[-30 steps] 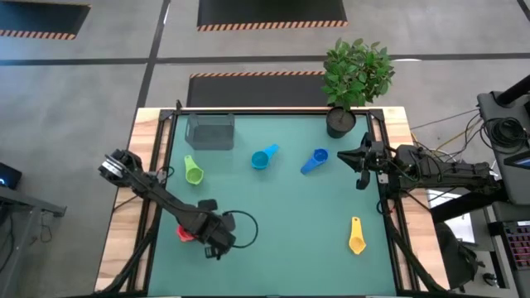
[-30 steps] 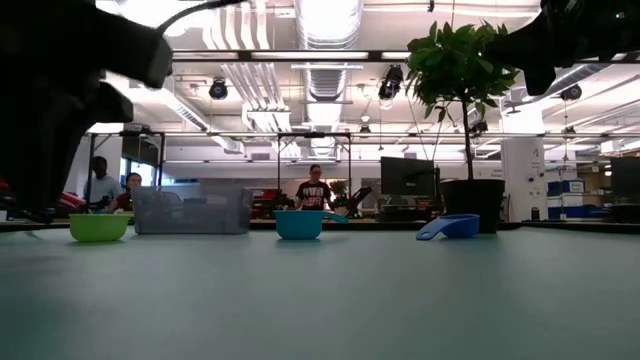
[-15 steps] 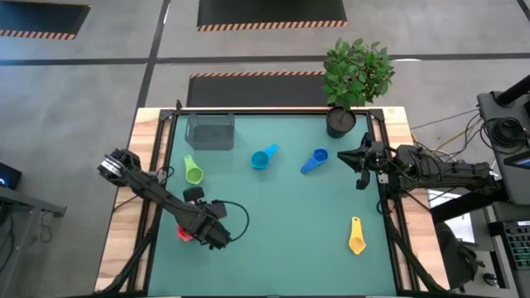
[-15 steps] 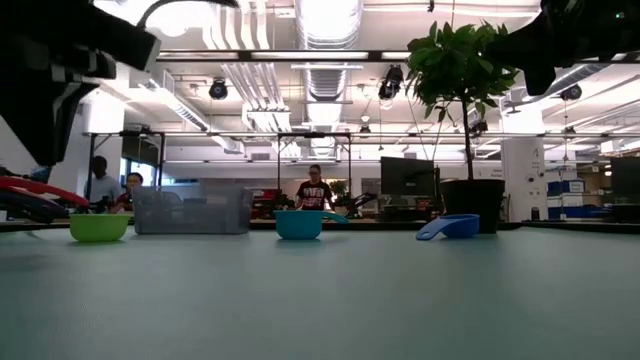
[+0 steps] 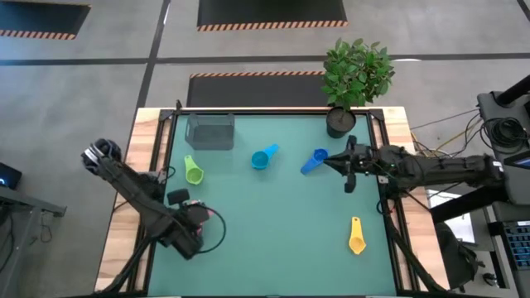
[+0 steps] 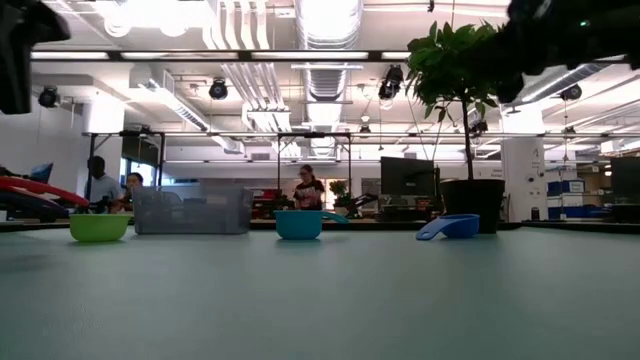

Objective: Nest measuring cups in basket
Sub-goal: Stack the red measuring cup on top of the orange measuring cup

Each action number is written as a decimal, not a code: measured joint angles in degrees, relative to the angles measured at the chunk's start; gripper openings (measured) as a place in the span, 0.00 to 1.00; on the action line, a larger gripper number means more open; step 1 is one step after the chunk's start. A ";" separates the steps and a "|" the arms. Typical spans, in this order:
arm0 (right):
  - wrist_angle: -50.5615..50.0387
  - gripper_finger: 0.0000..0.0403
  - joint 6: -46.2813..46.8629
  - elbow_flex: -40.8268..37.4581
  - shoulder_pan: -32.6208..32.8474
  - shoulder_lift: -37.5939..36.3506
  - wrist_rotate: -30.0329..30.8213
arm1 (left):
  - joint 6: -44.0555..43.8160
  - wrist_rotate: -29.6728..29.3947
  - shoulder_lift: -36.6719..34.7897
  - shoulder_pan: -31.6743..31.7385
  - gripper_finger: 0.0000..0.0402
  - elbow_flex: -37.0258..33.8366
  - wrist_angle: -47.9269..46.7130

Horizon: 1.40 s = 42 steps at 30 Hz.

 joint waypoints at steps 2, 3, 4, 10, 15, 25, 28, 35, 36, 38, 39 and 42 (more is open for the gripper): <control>4.42 0.07 0.00 0.02 0.00 3.27 -2.04 | -2.62 0.01 -0.95 -1.76 0.09 -1.83 -0.18; 6.57 0.07 0.00 0.02 0.00 4.96 -3.05 | -3.99 0.03 -1.52 -2.75 0.09 -2.90 -0.09; 8.24 0.07 0.03 0.02 0.06 6.71 -3.79 | -5.49 0.05 -2.10 -3.80 0.09 -4.11 -0.12; 13.20 0.07 -1.91 3.45 1.62 16.00 -3.87 | -14.93 0.28 -4.51 -9.35 0.09 -9.59 -0.41; 13.09 0.07 -5.79 9.27 4.91 23.58 -3.41 | -18.75 1.35 -5.51 -12.94 0.09 -10.40 -0.47; 13.40 0.07 -9.63 21.94 7.58 40.13 -3.49 | -23.63 4.91 -4.22 -16.95 0.09 -11.39 -2.16; 13.12 0.07 -9.98 25.56 7.52 45.19 -3.45 | -24.81 5.89 -3.93 -17.06 0.09 -13.11 -2.19; 13.08 0.07 -10.52 34.32 7.52 55.56 -3.91 | -26.45 5.86 -3.72 -17.05 0.09 -16.62 -2.13; 13.25 0.07 -10.66 35.74 7.52 56.96 -3.93 | -26.40 5.82 -3.72 -17.04 0.09 -17.03 -2.10; 13.22 0.07 -11.14 38.42 7.52 59.70 -4.01 | -26.36 5.47 -3.72 -17.03 0.09 -17.72 -2.03; 13.31 0.07 -11.37 39.89 7.52 61.03 -4.17 | -26.34 5.18 -3.72 -17.03 0.09 -17.97 -1.92; 13.23 0.07 -11.81 43.98 7.52 65.06 -6.60 | -26.30 3.13 -3.72 -17.04 0.09 -18.54 -1.60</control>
